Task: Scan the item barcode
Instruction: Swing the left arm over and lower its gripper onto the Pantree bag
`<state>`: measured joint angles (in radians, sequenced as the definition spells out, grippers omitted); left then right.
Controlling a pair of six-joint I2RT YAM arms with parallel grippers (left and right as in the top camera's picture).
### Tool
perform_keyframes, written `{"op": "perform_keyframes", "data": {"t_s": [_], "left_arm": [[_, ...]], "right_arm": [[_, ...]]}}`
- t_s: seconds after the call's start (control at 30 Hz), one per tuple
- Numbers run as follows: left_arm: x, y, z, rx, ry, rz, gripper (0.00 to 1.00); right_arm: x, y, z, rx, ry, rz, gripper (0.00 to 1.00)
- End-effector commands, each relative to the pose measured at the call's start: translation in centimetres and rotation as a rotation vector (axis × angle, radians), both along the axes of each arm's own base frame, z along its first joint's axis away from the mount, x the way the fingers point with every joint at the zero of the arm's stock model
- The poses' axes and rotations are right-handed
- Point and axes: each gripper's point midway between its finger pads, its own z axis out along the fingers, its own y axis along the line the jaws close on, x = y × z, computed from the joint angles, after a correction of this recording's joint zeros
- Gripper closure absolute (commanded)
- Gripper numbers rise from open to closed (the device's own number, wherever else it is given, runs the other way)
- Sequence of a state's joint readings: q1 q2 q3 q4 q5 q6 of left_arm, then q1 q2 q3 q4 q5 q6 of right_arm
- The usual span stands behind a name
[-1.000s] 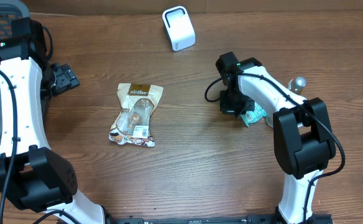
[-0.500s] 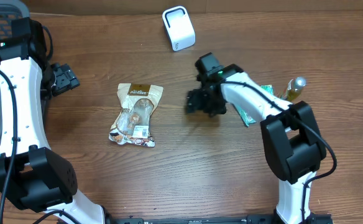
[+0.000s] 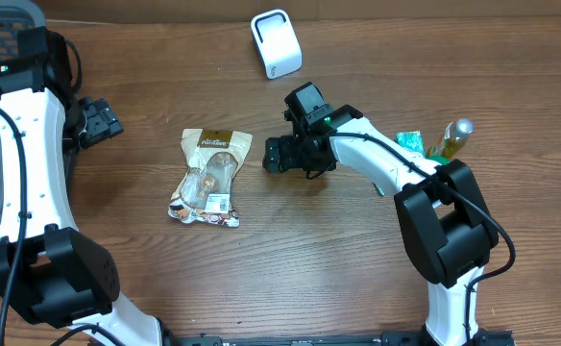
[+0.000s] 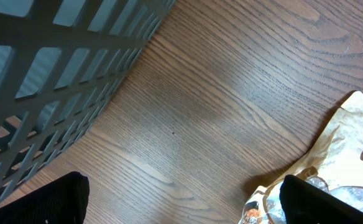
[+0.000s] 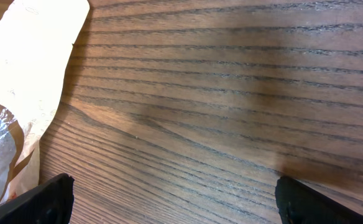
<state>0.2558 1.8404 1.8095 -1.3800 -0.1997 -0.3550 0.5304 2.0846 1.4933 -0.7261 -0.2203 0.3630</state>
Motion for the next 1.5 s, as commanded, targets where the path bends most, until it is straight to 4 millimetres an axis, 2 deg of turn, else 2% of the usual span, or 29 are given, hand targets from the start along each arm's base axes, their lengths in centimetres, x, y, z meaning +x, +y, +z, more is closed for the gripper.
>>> {"op": "perform_keyframes", "data": {"t_s": [0.0,1.47], "left_arm": [[0.37,0.17,0.17,0.016,0.0,-0.02,0.0],[0.37,0.17,0.17,0.016,0.0,-0.02,0.0]], "right_arm": [[0.23,-0.24,0.18,-0.004,-0.011,-0.007,0.0],[0.52,-0.06,0.3,0.004,-0.024,-0.007,0.0]]}}
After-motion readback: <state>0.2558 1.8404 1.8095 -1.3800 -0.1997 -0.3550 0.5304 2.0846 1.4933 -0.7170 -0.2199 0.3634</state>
